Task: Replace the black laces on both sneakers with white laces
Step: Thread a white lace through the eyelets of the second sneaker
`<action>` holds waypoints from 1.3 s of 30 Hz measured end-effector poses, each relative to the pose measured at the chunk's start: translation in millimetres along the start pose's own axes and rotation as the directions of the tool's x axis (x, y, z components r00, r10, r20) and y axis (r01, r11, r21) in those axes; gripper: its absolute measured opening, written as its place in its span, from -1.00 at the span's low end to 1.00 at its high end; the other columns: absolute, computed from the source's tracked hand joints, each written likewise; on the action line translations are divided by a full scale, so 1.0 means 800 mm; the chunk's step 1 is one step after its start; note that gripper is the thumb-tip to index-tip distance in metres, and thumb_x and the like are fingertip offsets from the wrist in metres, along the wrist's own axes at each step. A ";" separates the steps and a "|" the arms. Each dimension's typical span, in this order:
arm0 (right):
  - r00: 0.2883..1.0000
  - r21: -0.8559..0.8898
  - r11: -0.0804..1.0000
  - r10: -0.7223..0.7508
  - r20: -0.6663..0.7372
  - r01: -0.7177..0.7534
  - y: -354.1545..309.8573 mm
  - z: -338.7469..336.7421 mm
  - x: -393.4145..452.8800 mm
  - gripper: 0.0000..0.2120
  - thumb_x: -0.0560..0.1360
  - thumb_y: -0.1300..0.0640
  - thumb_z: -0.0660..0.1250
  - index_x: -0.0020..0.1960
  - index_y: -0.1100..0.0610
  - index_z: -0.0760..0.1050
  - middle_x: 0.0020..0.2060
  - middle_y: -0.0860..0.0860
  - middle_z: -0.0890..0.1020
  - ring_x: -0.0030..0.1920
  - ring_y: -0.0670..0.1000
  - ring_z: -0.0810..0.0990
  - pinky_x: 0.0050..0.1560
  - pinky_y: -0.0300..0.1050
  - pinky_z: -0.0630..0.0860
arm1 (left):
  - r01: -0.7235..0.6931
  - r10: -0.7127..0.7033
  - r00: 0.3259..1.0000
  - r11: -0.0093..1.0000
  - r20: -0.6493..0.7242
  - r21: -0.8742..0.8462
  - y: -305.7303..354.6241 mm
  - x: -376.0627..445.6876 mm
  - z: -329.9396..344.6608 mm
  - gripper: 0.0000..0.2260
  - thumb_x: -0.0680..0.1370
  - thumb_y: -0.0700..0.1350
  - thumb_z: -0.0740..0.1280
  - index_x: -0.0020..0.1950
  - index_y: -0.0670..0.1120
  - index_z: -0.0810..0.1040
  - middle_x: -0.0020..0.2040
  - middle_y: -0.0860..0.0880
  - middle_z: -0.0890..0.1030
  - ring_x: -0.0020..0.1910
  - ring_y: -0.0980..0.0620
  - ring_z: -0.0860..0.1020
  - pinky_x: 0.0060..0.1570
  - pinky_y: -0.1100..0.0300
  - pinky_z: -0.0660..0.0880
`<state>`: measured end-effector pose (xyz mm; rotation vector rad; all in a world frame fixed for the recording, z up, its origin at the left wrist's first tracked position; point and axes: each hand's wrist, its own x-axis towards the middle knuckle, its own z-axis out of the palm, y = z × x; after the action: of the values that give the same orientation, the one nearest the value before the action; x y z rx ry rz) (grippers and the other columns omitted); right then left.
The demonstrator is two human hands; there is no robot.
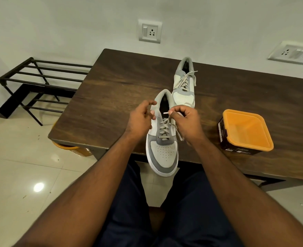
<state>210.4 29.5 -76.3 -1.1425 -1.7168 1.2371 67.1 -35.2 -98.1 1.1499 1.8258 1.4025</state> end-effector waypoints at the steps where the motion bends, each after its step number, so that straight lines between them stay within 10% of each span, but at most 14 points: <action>1: 1.000 -0.086 0.996 -0.021 -0.009 0.020 0.001 0.000 0.005 -0.91 0.52 0.26 0.34 -0.11 0.16 0.62 -0.24 -0.06 0.62 -0.21 -0.11 0.58 -0.10 -0.20 0.55 | -0.034 0.032 0.999 0.996 0.032 0.087 -0.008 0.004 0.000 -0.64 0.60 -0.31 0.22 0.28 0.07 0.52 -0.13 -0.04 0.54 -0.20 0.11 0.53 -0.16 0.21 0.56; 13: 0.994 -0.609 0.786 -0.093 0.055 0.107 0.018 0.032 0.011 -0.86 0.56 0.18 0.26 0.00 0.11 0.60 -0.03 0.07 0.48 0.04 0.12 0.48 0.07 0.04 0.47 | -0.082 0.072 0.993 0.989 0.089 0.126 -0.024 -0.006 0.007 -0.48 0.42 -0.32 0.48 0.33 0.03 0.53 0.08 0.03 0.46 0.05 0.12 0.47 -0.01 0.50 0.39; 22: 0.995 -0.328 0.939 0.100 -0.030 -0.104 0.022 0.050 0.016 -0.85 0.52 0.19 0.30 -0.19 0.04 0.58 -0.13 0.15 0.60 -0.21 0.08 0.57 -0.09 0.03 0.59 | 0.028 -0.029 0.999 0.999 0.034 0.025 -0.027 -0.004 0.007 -0.45 0.38 -0.30 0.52 0.29 0.05 0.49 0.05 -0.02 0.55 -0.06 0.08 0.53 -0.03 0.33 0.52; 26: 0.967 -0.091 0.963 0.255 0.005 -0.253 0.009 0.044 0.013 -0.80 0.51 0.27 0.33 -0.26 0.11 0.60 -0.34 0.08 0.61 -0.34 0.00 0.54 -0.23 -0.07 0.53 | 0.092 -0.096 0.995 0.990 -0.032 -0.104 -0.028 -0.013 0.014 -0.82 0.46 -0.28 0.46 0.01 -0.11 0.57 -0.08 -0.01 0.63 -0.13 0.11 0.59 -0.09 0.27 0.55; 33: 0.938 0.010 0.949 0.311 0.153 -0.316 0.008 0.023 0.010 -0.89 0.52 0.25 0.35 -0.02 0.19 0.66 -0.16 0.08 0.70 -0.16 -0.01 0.66 -0.05 -0.10 0.60 | 0.110 -0.135 0.977 0.983 -0.165 -0.148 -0.026 -0.019 0.030 -0.85 0.56 -0.25 0.34 -0.12 -0.01 0.55 -0.06 -0.09 0.64 -0.09 0.00 0.60 -0.03 0.08 0.57; 35: 0.963 -0.168 0.971 0.198 0.182 -0.168 0.017 0.013 0.012 -0.81 0.52 0.21 0.37 0.11 0.13 0.65 -0.03 0.05 0.70 -0.04 -0.05 0.66 0.10 -0.08 0.58 | 0.172 -0.303 0.917 0.887 -0.259 -0.428 -0.013 -0.018 0.031 -0.85 0.62 -0.26 0.22 -0.06 -0.04 0.48 -0.06 -0.06 0.63 -0.12 0.02 0.60 -0.13 0.11 0.55; 39: 0.975 -0.500 0.862 0.030 0.220 0.086 0.030 -0.002 0.008 -0.73 0.57 0.07 0.28 0.25 -0.05 0.57 0.08 -0.02 0.54 0.08 -0.05 0.55 0.24 -0.07 0.48 | 0.016 -0.648 0.759 0.104 -0.056 -0.994 0.004 0.008 -0.031 -0.70 0.69 -0.12 0.00 -0.10 -0.12 0.45 -0.28 -0.03 0.61 -0.27 0.07 0.59 -0.06 0.13 0.50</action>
<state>215.1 39.8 -98.7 -1.3024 -2.3133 0.9388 44.0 -41.0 -87.0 -0.4262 0.8061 2.0926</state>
